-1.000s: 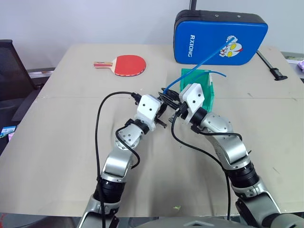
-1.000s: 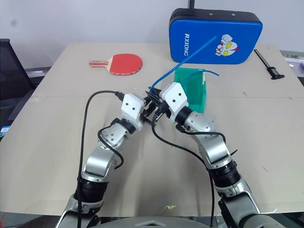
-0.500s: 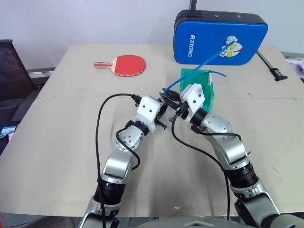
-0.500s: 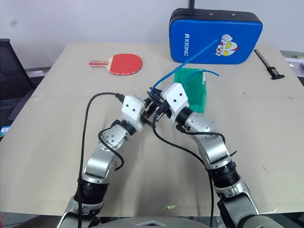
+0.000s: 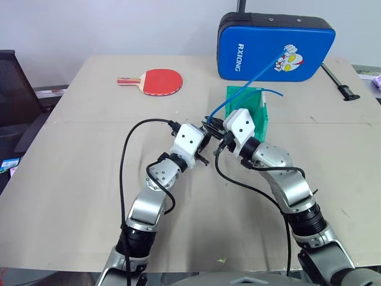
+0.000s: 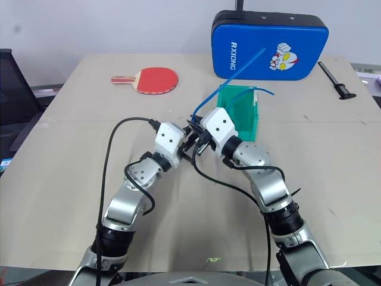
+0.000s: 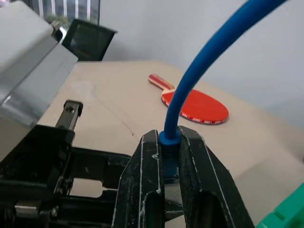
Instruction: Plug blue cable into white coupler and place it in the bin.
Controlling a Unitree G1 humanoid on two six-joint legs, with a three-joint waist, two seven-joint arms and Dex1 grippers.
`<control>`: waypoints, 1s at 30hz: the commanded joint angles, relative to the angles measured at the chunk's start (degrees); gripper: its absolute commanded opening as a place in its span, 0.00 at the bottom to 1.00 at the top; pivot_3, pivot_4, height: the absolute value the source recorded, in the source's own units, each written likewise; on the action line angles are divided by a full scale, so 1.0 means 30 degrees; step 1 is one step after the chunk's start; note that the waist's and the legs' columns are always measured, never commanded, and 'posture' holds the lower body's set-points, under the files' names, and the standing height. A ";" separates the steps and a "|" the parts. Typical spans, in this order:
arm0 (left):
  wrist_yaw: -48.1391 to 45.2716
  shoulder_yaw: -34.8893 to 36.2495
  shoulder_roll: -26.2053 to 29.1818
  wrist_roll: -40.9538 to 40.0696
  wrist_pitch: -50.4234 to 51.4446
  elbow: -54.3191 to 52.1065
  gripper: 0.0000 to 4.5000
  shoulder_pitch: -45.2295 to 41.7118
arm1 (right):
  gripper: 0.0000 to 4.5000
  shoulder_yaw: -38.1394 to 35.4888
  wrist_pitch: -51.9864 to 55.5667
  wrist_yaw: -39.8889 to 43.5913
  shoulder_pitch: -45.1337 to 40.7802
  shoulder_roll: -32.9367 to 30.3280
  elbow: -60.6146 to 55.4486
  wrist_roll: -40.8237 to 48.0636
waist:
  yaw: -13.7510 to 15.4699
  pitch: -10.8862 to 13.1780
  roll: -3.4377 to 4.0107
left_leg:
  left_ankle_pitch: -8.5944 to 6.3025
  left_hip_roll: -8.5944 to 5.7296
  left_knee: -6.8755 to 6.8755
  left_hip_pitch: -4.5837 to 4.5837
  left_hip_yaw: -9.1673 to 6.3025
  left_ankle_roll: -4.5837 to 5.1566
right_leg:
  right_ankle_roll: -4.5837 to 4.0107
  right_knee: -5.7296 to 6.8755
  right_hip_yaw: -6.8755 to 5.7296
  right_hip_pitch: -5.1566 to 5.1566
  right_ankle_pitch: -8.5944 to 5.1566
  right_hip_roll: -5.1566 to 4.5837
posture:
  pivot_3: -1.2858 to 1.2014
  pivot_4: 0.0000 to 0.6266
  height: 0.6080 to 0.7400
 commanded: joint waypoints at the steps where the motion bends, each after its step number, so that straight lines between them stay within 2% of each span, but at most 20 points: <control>1: -0.0052 -0.0160 -0.0322 -0.0071 -0.0573 -0.1505 0.07 -0.0654 | 0.00 0.0467 0.2941 -0.0601 -0.0259 0.0132 -0.0239 -0.0649 | 0.0003 0.0000 0.0000 | -0.0001 0.0000 0.0000 -0.0002 -0.0001 0.0001 | 0.0000 0.0000 -0.0001 -0.0001 0.0000 -0.0006 | 0.52 0.24 1.00; 9: 0.0038 0.0311 -0.1475 -0.1018 0.0142 -0.2575 0.07 -0.1511 | 0.00 0.1245 0.9372 -0.0752 0.1028 -0.0588 -0.0704 -0.0550 | 0.0035 0.0000 0.0000 | 0.0000 -0.0016 0.0000 -0.0012 -0.0003 0.0001 | 0.0001 -0.0003 -0.0012 0.0000 0.0000 -0.0082 | 0.52 0.24 1.00; 11: 0.0102 0.0526 -0.1913 -0.1489 0.0673 -0.2794 0.07 -0.1781 | 0.00 0.0920 0.8257 -0.1147 0.1203 -0.0373 -0.0742 -0.0676 | 0.0029 0.0000 0.0000 | -0.0002 -0.0015 0.0000 -0.0008 -0.0005 0.0004 | 0.0001 -0.0002 -0.0014 0.0000 0.0000 -0.0082 | 0.52 0.24 1.00; 14: -0.0092 0.0550 -0.1983 -0.1607 0.0942 -0.2612 0.07 -0.1491 | 0.00 -0.0191 0.3148 -0.1540 0.0844 0.0746 -0.0527 -0.0296 | 0.0018 0.0000 -0.0001 | -0.0005 -0.0015 0.0000 -0.0007 -0.0014 0.0008 | 0.0001 -0.0001 -0.0023 0.0000 0.0000 -0.0078 | 0.52 0.24 1.00; 19: -0.0810 0.0827 -0.1652 -0.2327 0.1151 -0.2493 0.07 -0.1059 | 0.00 -0.1158 0.0370 -0.1308 0.0586 0.1211 -0.0317 0.0075 | -0.0230 0.0000 -0.0001 | -0.0001 -0.0013 0.0000 -0.0002 -0.0003 0.0002 | 0.0004 0.0007 -0.0018 0.0001 0.0001 0.0002 | 0.52 0.24 1.00; 20: -0.0848 0.0858 -0.1575 -0.2353 0.1286 -0.2476 0.31 -0.1065 | 0.00 -0.1225 0.0179 -0.1183 0.0555 0.1103 -0.0320 0.0141 | -0.0241 0.0000 -0.0001 | -0.0001 -0.0013 0.0000 -0.0003 -0.0003 0.0001 | 0.0004 0.0007 -0.0016 0.0001 0.0002 0.0000 | 0.52 0.24 1.00; 23: -0.0614 0.1248 -0.1211 -0.2167 0.1794 -0.2325 0.63 -0.1067 | 0.00 -0.2218 0.0892 -0.0925 -0.0174 0.0929 -0.1042 0.1157 | -0.0245 0.0002 0.0002 | 0.0002 -0.0016 0.0002 -0.0007 -0.0007 -0.0003 | 0.0004 0.0006 -0.0010 0.0002 0.0002 -0.0010 | 0.52 0.24 1.00; 24: -0.0706 0.1427 -0.1025 -0.2294 0.1983 -0.2382 0.71 -0.1011 | 0.00 -0.2674 0.1350 -0.0865 -0.0541 0.0888 -0.1289 0.1613 | -0.0270 0.0002 0.0003 | 0.0001 -0.0016 0.0002 -0.0007 -0.0007 -0.0001 | 0.0004 0.0005 -0.0010 0.0002 0.0002 -0.0009 | 0.52 0.24 1.00; 30: -0.2672 0.2403 0.1004 -0.4599 0.4575 -0.4063 0.71 -0.1791 | 0.00 -0.5819 0.4238 -0.0744 -0.3878 -0.0029 0.0169 0.4070 | -0.0453 0.0011 0.0014 | -0.0027 0.0002 0.0000 0.0003 -0.0006 0.0047 | -0.0001 0.0044 -0.0002 -0.0013 0.0002 -0.0017 | 0.52 0.24 1.00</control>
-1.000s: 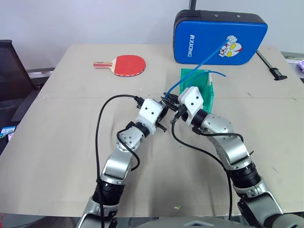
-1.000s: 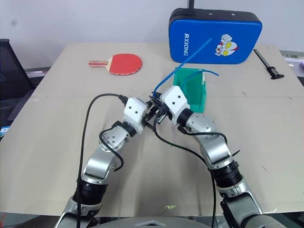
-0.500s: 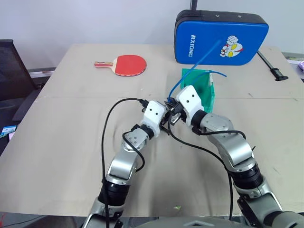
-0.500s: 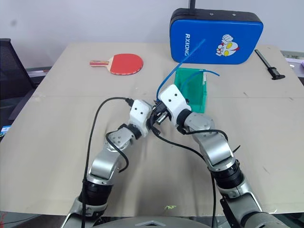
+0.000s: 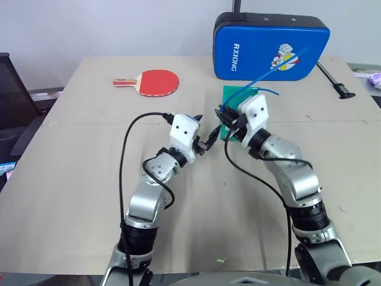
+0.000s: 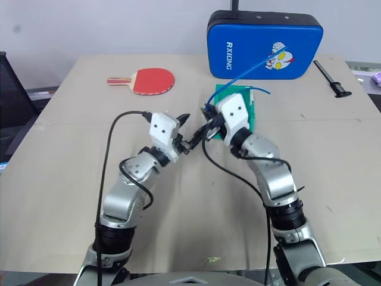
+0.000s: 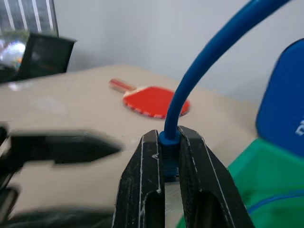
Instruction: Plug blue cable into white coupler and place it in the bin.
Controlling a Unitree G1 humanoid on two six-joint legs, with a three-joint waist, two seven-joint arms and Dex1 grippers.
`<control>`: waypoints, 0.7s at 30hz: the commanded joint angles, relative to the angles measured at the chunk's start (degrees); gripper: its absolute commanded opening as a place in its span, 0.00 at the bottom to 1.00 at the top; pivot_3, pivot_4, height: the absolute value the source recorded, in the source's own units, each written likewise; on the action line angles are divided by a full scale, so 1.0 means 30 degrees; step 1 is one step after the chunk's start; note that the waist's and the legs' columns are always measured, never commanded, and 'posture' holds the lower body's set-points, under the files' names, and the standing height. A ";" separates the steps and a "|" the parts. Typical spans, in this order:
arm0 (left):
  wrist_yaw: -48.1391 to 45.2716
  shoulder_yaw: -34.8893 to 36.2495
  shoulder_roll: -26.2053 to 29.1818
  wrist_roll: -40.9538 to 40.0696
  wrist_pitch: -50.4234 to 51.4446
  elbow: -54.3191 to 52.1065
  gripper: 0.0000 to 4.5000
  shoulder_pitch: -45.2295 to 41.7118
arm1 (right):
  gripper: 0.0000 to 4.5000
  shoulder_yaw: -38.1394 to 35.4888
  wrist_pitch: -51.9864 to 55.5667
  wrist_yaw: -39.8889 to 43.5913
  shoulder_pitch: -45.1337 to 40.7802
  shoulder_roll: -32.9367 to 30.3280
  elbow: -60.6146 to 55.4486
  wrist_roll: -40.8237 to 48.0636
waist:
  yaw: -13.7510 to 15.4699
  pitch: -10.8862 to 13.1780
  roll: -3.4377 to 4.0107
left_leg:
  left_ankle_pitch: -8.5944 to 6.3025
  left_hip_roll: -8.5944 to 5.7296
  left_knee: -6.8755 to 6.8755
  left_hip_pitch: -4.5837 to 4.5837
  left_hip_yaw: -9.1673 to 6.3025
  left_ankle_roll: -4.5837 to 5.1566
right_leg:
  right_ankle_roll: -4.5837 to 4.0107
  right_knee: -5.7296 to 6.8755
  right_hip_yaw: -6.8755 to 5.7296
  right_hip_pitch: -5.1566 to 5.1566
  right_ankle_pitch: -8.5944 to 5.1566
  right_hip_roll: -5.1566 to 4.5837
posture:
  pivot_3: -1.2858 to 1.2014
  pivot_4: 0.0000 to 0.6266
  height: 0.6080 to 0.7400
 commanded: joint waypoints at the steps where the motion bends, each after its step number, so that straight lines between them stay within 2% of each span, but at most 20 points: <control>1: -0.0821 0.1092 0.0778 -0.1850 0.1934 -0.2029 0.71 -0.1465 | 0.00 -0.2035 0.1633 0.0041 -0.2000 -0.0496 0.0651 0.1637 | 0.0042 0.0000 -0.0001 | 0.0000 0.0000 0.0000 -0.0005 -0.0007 0.0000 | -0.0001 0.0006 -0.0008 -0.0007 0.0000 0.0012 | 0.52 0.24 1.00; 5: -0.0838 0.2057 0.1031 -0.3881 0.4460 -0.2795 0.71 -0.3479 | 0.00 -0.3040 0.3613 -0.0217 -0.3882 -0.1378 0.4223 0.1855 | 0.0065 -0.0001 -0.0001 | -0.0001 -0.0012 0.0007 -0.0004 -0.0013 0.0003 | 0.0000 -0.0010 -0.0011 0.0016 0.0001 0.0023 | 0.52 0.24 1.00; 10: -0.0690 0.2404 0.1204 -0.5284 0.6185 -0.3187 0.71 -0.4281 | 0.00 -0.3142 0.5396 -0.0480 -0.5274 -0.2086 0.7733 0.1626 | 0.0012 0.0000 0.0000 | 0.0040 -0.0017 -0.0003 -0.0032 0.0031 -0.0067 | 0.0002 -0.0033 0.0030 -0.0022 0.0000 0.0021 | 0.52 0.24 1.00; 11: -0.0739 0.2368 0.1407 -0.5429 0.6486 -0.3263 0.72 -0.4327 | 0.18 -0.3152 0.5463 -0.0441 -0.5453 -0.2181 0.8125 0.1638 | 0.0012 0.0000 0.0000 | 0.0044 -0.0015 -0.0010 -0.0049 0.0033 -0.0073 | 0.0002 -0.0032 0.0035 -0.0042 0.0001 0.0022 | 0.52 0.24 1.00; 12: -0.0771 0.2313 0.1574 -0.5512 0.6700 -0.3291 0.72 -0.4366 | 0.23 -0.3163 0.5457 -0.0420 -0.5610 -0.2262 0.8455 0.1616 | 0.0007 0.0000 0.0000 | 0.0044 -0.0010 -0.0019 -0.0052 0.0030 -0.0073 | 0.0001 -0.0033 0.0032 -0.0048 0.0000 0.0020 | 0.52 0.24 1.00; 14: -0.0610 0.2315 0.1668 -0.5719 0.6966 -0.3298 0.72 -0.4381 | 0.42 -0.3150 0.5181 -0.0433 -0.5803 -0.2444 0.8839 0.1435 | 0.0008 0.0000 0.0000 | 0.0045 -0.0004 -0.0063 -0.0059 0.0036 -0.0076 | 0.0000 -0.0034 0.0044 -0.0082 0.0000 0.0008 | 0.52 0.24 1.00; 15: -0.0504 0.2284 0.1717 -0.5697 0.6993 -0.3282 0.72 -0.4375 | 0.56 -0.3207 0.4993 -0.0509 -0.5844 -0.2518 0.8919 0.1355 | 0.0011 0.0000 0.0000 | 0.0046 -0.0004 -0.0074 -0.0070 0.0035 -0.0076 | 0.0001 -0.0034 0.0043 -0.0095 0.0000 0.0003 | 0.52 0.24 1.00; 17: -0.0423 0.2252 0.1808 -0.5645 0.6961 -0.3294 0.72 -0.4271 | 0.74 -0.3395 0.4784 -0.0716 -0.5729 -0.2733 0.8573 0.1264 | 0.0018 0.0000 0.0000 | 0.0046 -0.0004 -0.0075 -0.0079 0.0036 -0.0077 | 0.0001 -0.0034 0.0044 -0.0104 0.0000 0.0003 | 0.52 0.24 1.00; 19: -0.0357 0.2235 0.1898 -0.5547 0.6878 -0.3307 0.72 -0.4129 | 0.99 -0.3540 0.4809 -0.0789 -0.5206 -0.3258 0.7596 0.1181 | 0.0022 0.0000 0.0000 | 0.0046 -0.0008 -0.0076 -0.0084 0.0039 -0.0077 | 0.0002 -0.0039 0.0045 -0.0104 0.0000 -0.0001 | 0.52 0.24 1.00; 21: -0.0251 0.2289 0.2039 -0.5476 0.6781 -0.3396 0.72 -0.3858 | 0.99 -0.3745 0.5372 -0.0348 -0.4235 -0.4099 0.5980 0.1549 | 0.0136 0.0000 0.0000 | 0.0046 -0.0010 -0.0075 -0.0093 0.0037 -0.0078 | 0.0002 -0.0049 0.0039 -0.0104 0.0001 -0.0032 | 0.52 0.24 1.00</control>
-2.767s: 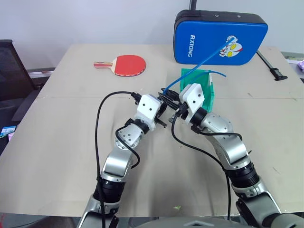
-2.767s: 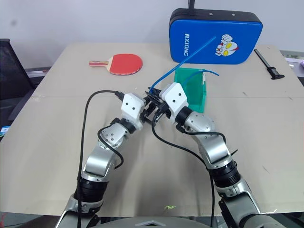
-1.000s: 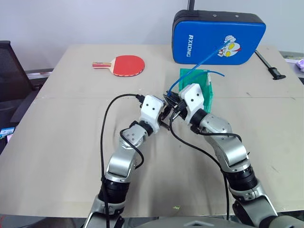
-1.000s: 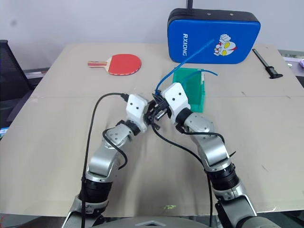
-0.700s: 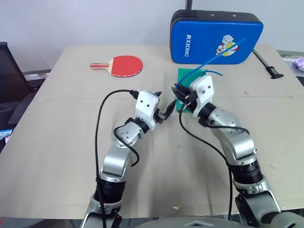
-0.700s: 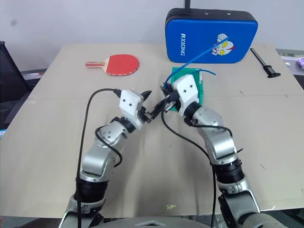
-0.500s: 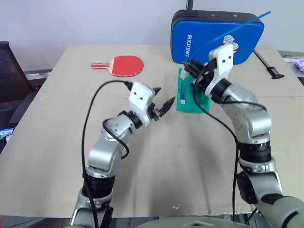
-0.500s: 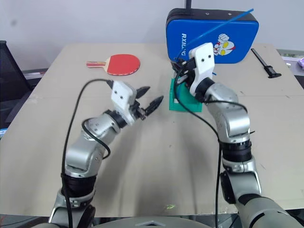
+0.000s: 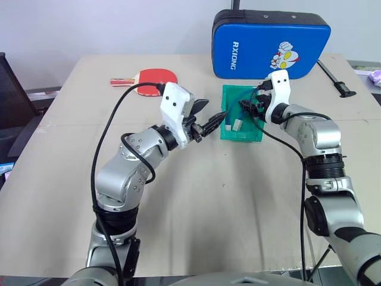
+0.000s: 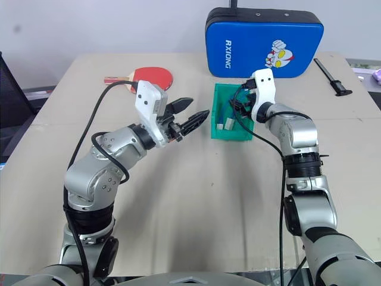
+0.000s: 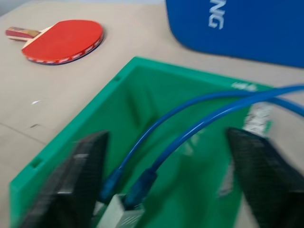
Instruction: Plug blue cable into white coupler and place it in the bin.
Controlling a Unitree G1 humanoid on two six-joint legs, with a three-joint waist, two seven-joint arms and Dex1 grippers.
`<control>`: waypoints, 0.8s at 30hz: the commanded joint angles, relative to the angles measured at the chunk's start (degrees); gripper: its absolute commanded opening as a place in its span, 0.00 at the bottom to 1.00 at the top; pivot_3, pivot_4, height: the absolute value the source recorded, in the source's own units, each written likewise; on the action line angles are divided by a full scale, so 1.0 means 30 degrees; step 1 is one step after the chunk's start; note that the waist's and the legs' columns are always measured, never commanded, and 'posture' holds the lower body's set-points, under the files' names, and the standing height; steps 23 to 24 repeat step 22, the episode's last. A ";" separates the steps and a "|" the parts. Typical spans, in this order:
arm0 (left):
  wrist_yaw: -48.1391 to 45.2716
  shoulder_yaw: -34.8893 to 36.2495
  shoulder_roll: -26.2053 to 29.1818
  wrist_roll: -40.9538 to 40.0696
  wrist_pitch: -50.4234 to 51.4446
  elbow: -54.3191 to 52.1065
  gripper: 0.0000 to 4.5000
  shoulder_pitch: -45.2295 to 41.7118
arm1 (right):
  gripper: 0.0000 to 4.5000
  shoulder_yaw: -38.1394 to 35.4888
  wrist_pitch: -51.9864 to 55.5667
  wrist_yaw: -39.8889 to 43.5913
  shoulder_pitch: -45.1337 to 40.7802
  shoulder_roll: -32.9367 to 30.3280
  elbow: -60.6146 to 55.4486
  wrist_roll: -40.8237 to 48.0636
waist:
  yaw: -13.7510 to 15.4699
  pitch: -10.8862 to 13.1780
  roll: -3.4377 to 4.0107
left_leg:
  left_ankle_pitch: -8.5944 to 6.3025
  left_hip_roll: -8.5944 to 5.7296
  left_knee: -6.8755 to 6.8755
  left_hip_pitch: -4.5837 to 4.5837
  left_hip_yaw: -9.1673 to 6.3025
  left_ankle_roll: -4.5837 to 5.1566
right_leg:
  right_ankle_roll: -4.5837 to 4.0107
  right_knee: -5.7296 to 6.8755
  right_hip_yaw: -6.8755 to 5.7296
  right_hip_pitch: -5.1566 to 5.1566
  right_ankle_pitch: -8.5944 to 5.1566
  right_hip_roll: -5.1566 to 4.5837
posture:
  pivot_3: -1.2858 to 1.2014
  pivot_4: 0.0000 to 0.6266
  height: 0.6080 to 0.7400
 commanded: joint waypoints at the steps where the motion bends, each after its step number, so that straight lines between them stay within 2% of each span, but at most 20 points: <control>1: 0.0194 0.0277 0.0418 -0.0050 -0.0347 -0.1074 0.72 0.0405 | 0.99 -0.0909 0.0546 0.0819 0.1375 -0.1617 -0.3705 0.0655 | 0.0066 0.0000 -0.0001 | 0.0000 -0.0004 0.0000 -0.0012 -0.0017 0.0000 | 0.0001 -0.0007 -0.0020 0.0000 0.0000 -0.0026 | 0.52 0.24 1.00; 4: -0.0137 0.0295 0.1535 0.0520 -0.0933 -0.1603 0.72 0.2218 | 0.99 -0.1381 0.0378 0.3669 0.4284 -0.3686 -0.7151 0.2242 | 0.0102 -0.0002 -0.0002 | -0.0002 -0.0009 -0.0014 -0.0038 -0.0035 0.0002 | 0.0002 -0.0042 -0.0040 -0.0004 0.0000 -0.0042 | 0.52 0.24 1.00; 7: -0.0292 0.0439 0.2635 0.1295 -0.2026 -0.1847 0.72 0.5231 | 0.99 -0.2622 -0.3350 0.7147 0.8736 -0.4984 -0.9395 0.3342 | 0.0069 -0.0003 -0.0002 | -0.0011 -0.0010 -0.0097 -0.0018 -0.0024 0.0012 | 0.0006 -0.0069 -0.0031 -0.0006 -0.0003 -0.0052 | 0.52 0.24 1.00; 9: -0.0494 0.0746 0.2859 0.1540 -0.3208 -0.1698 0.72 0.7485 | 0.99 -0.3633 -0.6285 0.8840 1.1917 -0.5043 -0.9146 0.3457 | 0.0007 -0.0002 -0.0003 | -0.0015 -0.0006 -0.0142 0.0005 -0.0015 0.0019 | 0.0008 -0.0078 -0.0022 -0.0005 -0.0006 -0.0055 | 0.52 0.24 1.00; 13: -0.1425 0.0862 0.3076 0.2163 -0.6016 -0.1256 0.72 1.1309 | 0.99 -0.4445 -0.8162 1.2017 1.6157 -0.5886 -0.7754 0.4169 | 0.0017 0.0003 -0.0001 | -0.0058 0.0003 -0.0142 0.0041 0.0020 0.0094 | 0.0007 -0.0082 0.0011 0.0014 -0.0008 -0.0072 | 0.52 0.24 1.00; 17: -0.2672 0.0862 0.3597 0.2728 -0.8396 -0.0375 0.72 1.3810 | 0.99 -0.4785 -1.0059 1.3318 1.8252 -0.6286 -0.5962 0.3877 | 0.0023 0.0013 -0.0005 | -0.0052 0.0007 -0.0112 0.0238 0.0061 0.0102 | -0.0080 -0.0074 0.0047 0.0205 -0.0054 -0.0084 | 0.52 0.24 1.00; 19: -0.3048 0.1181 0.3639 0.2496 -0.8960 0.0036 0.72 1.4168 | 0.99 -0.4881 -1.0966 1.3487 1.8661 -0.6136 -0.5452 0.3855 | 0.0026 0.0014 -0.0005 | -0.0054 0.0010 -0.0115 0.0370 0.0075 0.0102 | -0.0070 -0.0072 0.0046 0.0322 -0.0065 -0.0092 | 0.52 0.24 1.00; 24: -0.3379 0.1248 0.3781 0.2601 -0.9585 0.0453 0.72 1.4257 | 0.99 -0.4787 -1.2530 1.3195 1.8641 -0.5939 -0.4712 0.3309 | 0.0026 0.0017 -0.0012 | -0.0050 0.0020 -0.0111 0.0407 0.0093 0.0105 | -0.0032 -0.0060 0.0027 0.0340 -0.0082 -0.0087 | 0.52 0.24 1.00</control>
